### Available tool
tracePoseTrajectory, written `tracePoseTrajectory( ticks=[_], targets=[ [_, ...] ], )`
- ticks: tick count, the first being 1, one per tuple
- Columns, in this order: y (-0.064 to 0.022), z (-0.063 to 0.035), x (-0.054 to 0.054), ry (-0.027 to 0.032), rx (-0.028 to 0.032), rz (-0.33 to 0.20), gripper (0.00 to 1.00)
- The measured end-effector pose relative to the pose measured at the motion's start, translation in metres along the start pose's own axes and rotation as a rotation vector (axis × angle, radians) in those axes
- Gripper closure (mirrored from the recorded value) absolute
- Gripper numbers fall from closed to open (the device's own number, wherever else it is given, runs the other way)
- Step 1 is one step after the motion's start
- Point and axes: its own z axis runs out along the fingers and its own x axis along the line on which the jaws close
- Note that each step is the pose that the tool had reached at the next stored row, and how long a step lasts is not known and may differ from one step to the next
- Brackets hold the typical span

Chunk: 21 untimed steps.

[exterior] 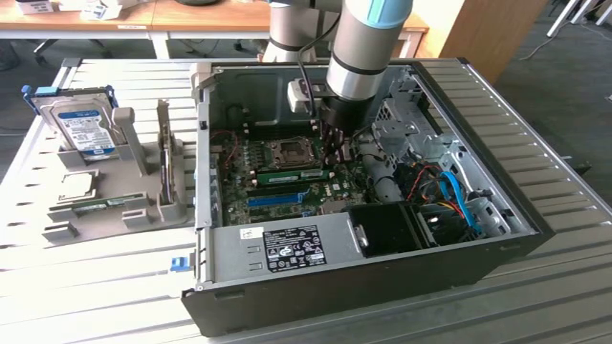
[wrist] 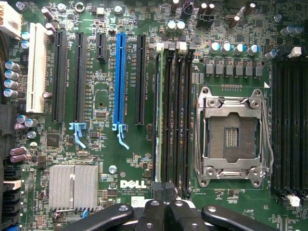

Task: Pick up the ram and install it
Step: 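Press down the ram until it locks into place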

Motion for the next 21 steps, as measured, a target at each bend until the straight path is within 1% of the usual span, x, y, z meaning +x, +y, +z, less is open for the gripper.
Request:
tracePoseTrajectory(
  ticks=[21],
  targets=[
    [-0.0001,0.0013,0.0001,0.0,-0.0001,0.0,0.89]
  ],
)
